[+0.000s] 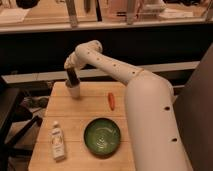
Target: Place the eraser in the ceramic cup
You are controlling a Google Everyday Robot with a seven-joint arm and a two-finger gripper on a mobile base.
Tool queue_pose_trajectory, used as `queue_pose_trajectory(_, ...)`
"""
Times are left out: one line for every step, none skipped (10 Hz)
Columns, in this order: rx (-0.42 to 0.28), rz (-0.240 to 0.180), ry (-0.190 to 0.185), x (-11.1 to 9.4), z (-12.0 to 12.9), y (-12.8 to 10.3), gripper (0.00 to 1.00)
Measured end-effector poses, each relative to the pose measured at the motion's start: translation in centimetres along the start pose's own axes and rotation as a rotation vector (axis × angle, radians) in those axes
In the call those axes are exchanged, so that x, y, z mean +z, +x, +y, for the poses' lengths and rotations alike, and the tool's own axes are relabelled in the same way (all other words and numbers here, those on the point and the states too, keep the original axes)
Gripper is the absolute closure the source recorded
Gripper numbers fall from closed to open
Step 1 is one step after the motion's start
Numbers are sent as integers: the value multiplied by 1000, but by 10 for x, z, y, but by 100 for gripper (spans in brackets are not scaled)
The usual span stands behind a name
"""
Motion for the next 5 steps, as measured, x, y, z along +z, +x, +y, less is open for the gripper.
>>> queue_pose_trajectory(2, -4, 4, 0, 1, -2, 21)
queue_pose_trajectory(3, -7, 6, 1, 1, -3, 21)
queue_pose_trajectory(3, -7, 4, 1, 1, -4, 21)
queue_pose_trajectory(2, 0, 6, 2, 1, -3, 27)
queue_pose_trajectory(-1, 5, 6, 4, 3, -3, 36)
